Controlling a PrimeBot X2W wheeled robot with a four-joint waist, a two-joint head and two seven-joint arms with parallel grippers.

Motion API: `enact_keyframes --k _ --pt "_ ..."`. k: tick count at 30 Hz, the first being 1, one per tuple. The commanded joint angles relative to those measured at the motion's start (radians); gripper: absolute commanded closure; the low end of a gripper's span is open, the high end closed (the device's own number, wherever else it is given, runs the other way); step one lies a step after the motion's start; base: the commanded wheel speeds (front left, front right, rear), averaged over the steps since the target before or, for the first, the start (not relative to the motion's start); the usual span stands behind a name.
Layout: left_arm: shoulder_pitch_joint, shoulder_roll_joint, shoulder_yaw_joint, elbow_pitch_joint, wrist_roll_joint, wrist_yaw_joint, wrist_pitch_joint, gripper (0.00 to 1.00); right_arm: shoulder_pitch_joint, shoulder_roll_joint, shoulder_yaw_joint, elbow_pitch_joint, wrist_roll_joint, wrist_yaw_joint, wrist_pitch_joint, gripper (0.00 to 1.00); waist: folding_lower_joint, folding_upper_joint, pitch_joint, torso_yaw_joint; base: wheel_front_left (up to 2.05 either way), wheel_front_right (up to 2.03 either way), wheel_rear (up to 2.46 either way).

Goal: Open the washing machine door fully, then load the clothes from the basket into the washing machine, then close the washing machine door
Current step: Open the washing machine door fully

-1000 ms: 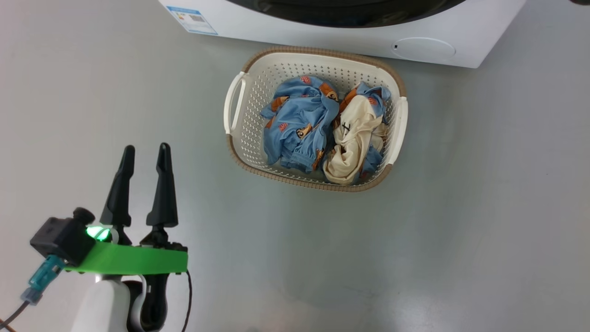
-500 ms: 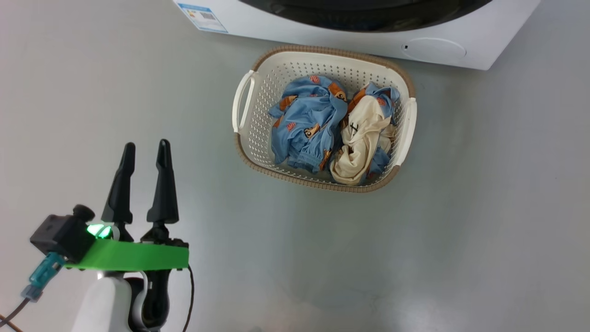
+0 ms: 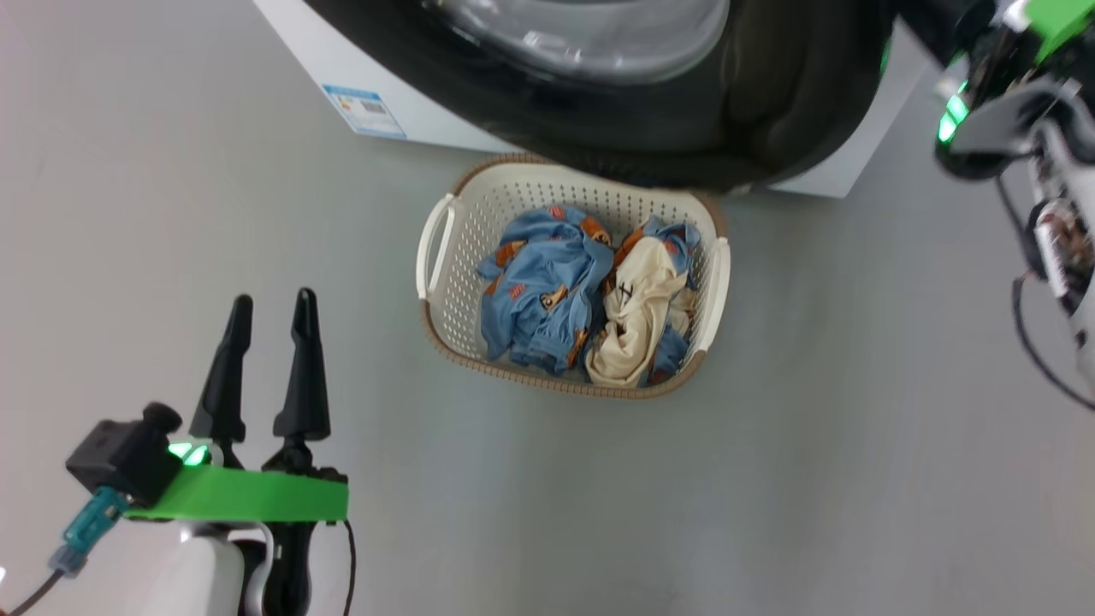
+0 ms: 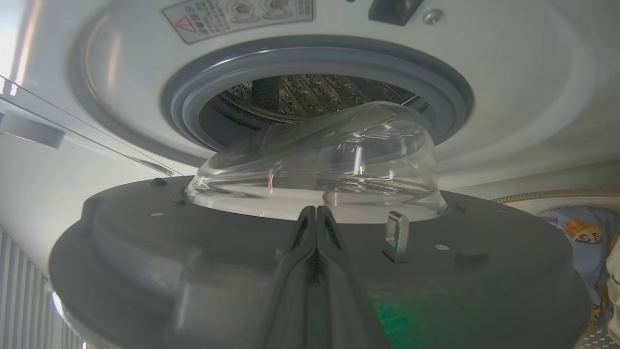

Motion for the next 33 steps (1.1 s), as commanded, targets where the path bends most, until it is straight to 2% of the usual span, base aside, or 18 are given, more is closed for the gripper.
enact_keyframes --k 1,7,18,33 --pt "0.017 0.035 0.031 -0.012 0.010 -0.002 -0.006 0.00 0.034 0.036 0.015 -0.034 0.022 0.004 0.017 1.00 0.0001 0.0000 -0.050 -0.012 0.00 0.00 0.00" --pt "0.048 0.042 0.023 0.001 0.018 -0.002 -0.006 0.00 0.141 0.055 0.002 -0.061 0.047 0.004 0.047 1.00 0.0001 0.0000 -0.119 -0.001 0.00 0.00 0.00" --pt "0.118 0.067 0.020 0.036 0.031 -0.002 -0.006 0.00 0.352 0.102 -0.033 -0.107 0.081 0.004 0.090 1.00 0.0001 0.0000 -0.260 0.060 0.00 0.00 0.00" --pt "0.156 0.082 0.018 0.062 0.039 -0.002 -0.006 0.00 0.508 0.161 -0.057 -0.179 0.086 0.004 0.147 1.00 0.0001 0.0000 -0.346 0.172 0.00 0.00 0.00"
